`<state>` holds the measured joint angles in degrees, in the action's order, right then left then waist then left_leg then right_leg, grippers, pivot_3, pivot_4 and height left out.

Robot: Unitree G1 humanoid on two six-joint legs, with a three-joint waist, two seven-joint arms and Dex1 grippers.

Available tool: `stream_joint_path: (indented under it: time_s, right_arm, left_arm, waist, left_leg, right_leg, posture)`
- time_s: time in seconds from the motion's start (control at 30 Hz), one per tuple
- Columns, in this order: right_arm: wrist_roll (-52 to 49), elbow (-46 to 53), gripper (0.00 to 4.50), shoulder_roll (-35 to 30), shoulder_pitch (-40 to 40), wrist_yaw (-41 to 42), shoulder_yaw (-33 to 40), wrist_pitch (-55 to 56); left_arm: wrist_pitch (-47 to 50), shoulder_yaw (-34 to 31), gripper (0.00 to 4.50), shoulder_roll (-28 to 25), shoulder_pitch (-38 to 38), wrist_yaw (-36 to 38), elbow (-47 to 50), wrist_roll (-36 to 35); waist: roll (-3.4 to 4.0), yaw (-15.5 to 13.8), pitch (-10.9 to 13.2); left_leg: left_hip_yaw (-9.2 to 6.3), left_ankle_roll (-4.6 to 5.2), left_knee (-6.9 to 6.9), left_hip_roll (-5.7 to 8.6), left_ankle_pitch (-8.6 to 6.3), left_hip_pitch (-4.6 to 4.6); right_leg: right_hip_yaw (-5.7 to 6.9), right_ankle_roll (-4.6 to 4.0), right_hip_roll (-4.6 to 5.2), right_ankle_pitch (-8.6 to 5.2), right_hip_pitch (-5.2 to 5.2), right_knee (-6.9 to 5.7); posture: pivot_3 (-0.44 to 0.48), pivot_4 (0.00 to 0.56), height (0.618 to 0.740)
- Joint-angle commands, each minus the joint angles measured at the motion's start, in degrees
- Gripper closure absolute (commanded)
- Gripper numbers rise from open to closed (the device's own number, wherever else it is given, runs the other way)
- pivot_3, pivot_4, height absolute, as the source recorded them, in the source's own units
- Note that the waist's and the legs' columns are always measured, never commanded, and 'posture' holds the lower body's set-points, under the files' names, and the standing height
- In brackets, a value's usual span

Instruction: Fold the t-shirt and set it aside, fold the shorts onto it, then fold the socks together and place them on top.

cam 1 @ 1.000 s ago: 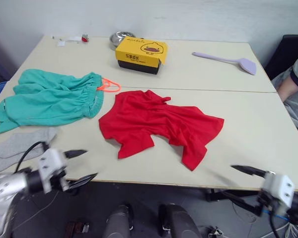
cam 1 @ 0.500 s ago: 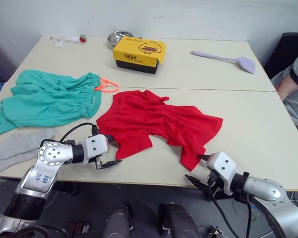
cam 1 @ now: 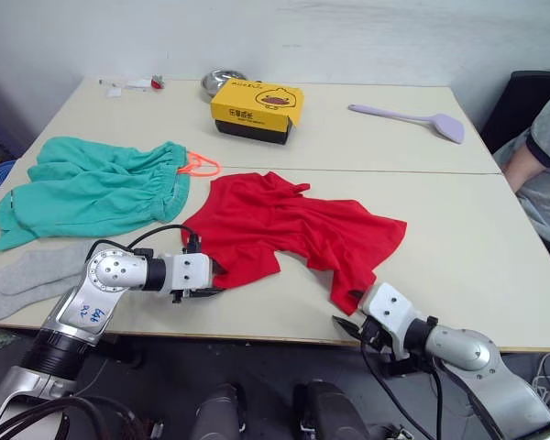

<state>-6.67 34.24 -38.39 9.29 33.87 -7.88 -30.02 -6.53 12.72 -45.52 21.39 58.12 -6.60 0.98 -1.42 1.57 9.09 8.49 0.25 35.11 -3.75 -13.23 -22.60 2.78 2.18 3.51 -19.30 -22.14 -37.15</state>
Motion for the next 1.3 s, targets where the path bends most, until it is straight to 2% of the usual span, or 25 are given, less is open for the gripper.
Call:
stream_joint_path:
  time_s: [0.03, 0.07, 0.13, 0.17, 0.2, 0.33, 0.43, 0.5, 0.6, 0.7, 0.87, 1.03, 1.2, 1.3]
  right_arm:
    - [0.3, -0.3, 2.99, 0.0, 0.1, -0.6, 1.0, -2.0]
    - [0.0, -0.4, 3.33, -0.2, -0.1, -0.3, 1.5, -2.1]
    - [-0.6, -0.6, 4.0, -0.5, -0.3, 0.1, 2.3, -2.4]
    - [-0.9, -0.7, 4.37, -0.7, -0.3, 0.4, 2.7, -2.4]
    - [-1.5, -1.0, 4.47, -1.1, -0.2, 1.2, 3.5, -2.3]
    - [-4.3, -1.9, 4.47, -5.2, 1.3, 7.4, 7.4, 1.2]
    - [-5.0, -3.1, 4.47, -8.2, 3.1, 11.5, 9.3, 5.1]
    - [-4.0, -5.3, 4.47, -10.2, 3.9, 12.7, 11.1, 7.1]
    - [-5.3, -9.6, 4.47, -13.1, 4.3, 17.2, 14.1, 11.4]
    - [-6.4, -11.9, 4.47, -15.0, 4.7, 21.3, 15.5, 14.5]
    - [-11.2, -15.1, 4.47, -19.9, 7.7, 34.7, 16.7, 20.2]
    - [-14.0, -14.9, 4.47, -23.6, 11.0, 43.2, 17.7, 21.2]
    - [-13.5, -16.3, 4.47, -24.4, 9.0, 43.8, 17.4, 20.6]
    - [-13.0, -16.9, 4.47, -26.5, 10.3, 45.5, 18.0, 19.3]
  left_arm:
    - [4.8, 2.4, 3.52, -0.9, -0.6, 0.2, -6.2, 5.0]
    - [5.0, 2.6, 3.83, -1.0, -0.6, 0.5, -6.6, 5.0]
    - [5.7, 2.8, 4.46, -1.0, -0.7, 0.8, -6.8, 4.5]
    - [6.3, 2.7, 4.5, -0.9, -0.8, 1.1, -6.8, 3.9]
    - [7.4, 2.0, 4.5, -0.9, -1.3, 1.5, -6.2, 2.6]
    - [15.0, -3.0, 4.5, -2.5, -6.2, 6.6, 0.8, -7.3]
    - [15.9, -6.2, 4.5, -5.1, -10.1, 8.8, 4.6, -10.4]
    - [14.0, -9.0, 4.5, -6.9, -13.6, 10.2, 6.1, -12.3]
    - [12.5, -16.5, 4.5, -8.1, -20.8, 10.5, 8.9, -16.9]
    - [12.3, -21.1, 4.5, -9.6, -27.2, 12.2, 12.0, -19.5]
    - [19.8, -26.9, 4.5, -12.1, -40.1, 15.4, 21.5, -25.4]
    - [26.4, -28.8, 4.5, -13.8, -42.3, 16.0, 25.0, -28.3]
    - [30.3, -28.6, 4.5, -16.2, -42.3, 17.9, 25.9, -29.5]
    - [35.5, -29.4, 4.5, -18.4, -42.7, 20.2, 28.2, -32.9]
  waist:
    - [0.01, 0.0, 0.0]
    - [0.02, 0.0, 0.0]
    - [0.07, 0.0, -0.1]
    - [0.08, 0.0, -0.1]
    - [0.1, 0.0, -0.1]
    - [0.12, 0.5, 0.0]
    - [-0.01, 0.7, 0.0]
    - [0.01, 0.8, 0.0]
    - [-0.03, 0.7, 0.0]
    - [-0.22, 0.5, 0.2]
    - [-0.31, 0.2, 0.4]
    - [-0.24, -0.4, 0.7]
    - [-0.16, 0.2, 0.9]
    - [-0.09, 0.2, 1.0]
  left_leg:
    - [-0.01, -0.01, -0.07, -0.01, -0.01, 0.2]
    - [-0.02, -0.02, -0.15, -0.01, -0.01, 0.36]
    - [-0.04, -0.02, -0.19, -0.01, -0.02, 0.46]
    - [-0.04, -0.02, -0.19, -0.01, -0.02, 0.46]
    - [-0.04, -0.02, -0.2, -0.01, -0.02, 0.46]
    - [-0.03, -0.04, -0.26, -0.01, -0.03, 0.45]
    - [-0.04, -0.22, -0.46, -0.03, -0.16, 0.48]
    - [-0.05, -0.2, -0.59, -0.03, -0.19, 0.49]
    - [-0.05, -0.23, -0.73, -0.02, -0.33, 0.45]
    - [-0.05, -0.28, -0.73, -0.02, -0.53, 0.4]
    - [-0.04, -0.22, -0.67, -0.01, -0.81, 0.35]
    - [-0.13, -0.16, -0.51, -0.01, -0.87, 0.32]
    - [-0.12, -0.39, -0.36, -0.02, -1.02, 0.35]
    - [-0.1, -0.4, -0.37, -0.02, -1.04, 0.33]
  right_leg:
    - [0.0, -0.3, -0.01, -0.18, 0.18, 0.1]
    - [0.0, -0.96, -0.01, -0.61, 0.39, 0.23]
    - [0.0, -0.93, 0.0, -0.65, 0.55, 0.26]
    - [0.0, -0.92, 0.0, -0.66, 0.55, 0.26]
    - [0.0, -0.91, 0.0, -0.66, 0.55, 0.26]
    - [-0.01, -0.82, -0.01, -0.68, 0.5, 0.23]
    - [0.03, -0.14, -0.05, -0.53, 0.43, 0.18]
    - [0.04, -0.14, -0.06, -0.69, 0.33, 0.12]
    - [0.04, -0.11, -0.07, -0.9, 0.2, 0.07]
    - [0.04, -0.05, -0.07, -1.08, 0.16, 0.1]
    - [0.04, 0.02, -0.05, -1.19, 0.22, 0.27]
    - [0.1, 0.03, -0.03, -1.22, 0.3, 0.29]
    - [0.07, -0.18, 0.01, -1.29, 0.37, 0.3]
    - [0.04, -0.2, 0.02, -1.29, 0.34, 0.31]
  posture:
    - [0.0, 0.15, 0.74]
    - [0.0, 0.15, 0.74]
    - [0.0, 0.15, 0.74]
    - [0.0, 0.15, 0.74]
    - [0.0, 0.15, 0.74]
    - [0.0, 0.15, 0.74]
    - [0.0, 0.15, 0.74]
    - [0.0, 0.15, 0.74]
    - [0.0, 0.15, 0.74]
    - [0.0, 0.15, 0.74]
    - [0.0, 0.15, 0.74]
    - [0.0, 0.15, 0.74]
    - [0.0, 0.15, 0.74]
    - [0.0, 0.15, 0.74]
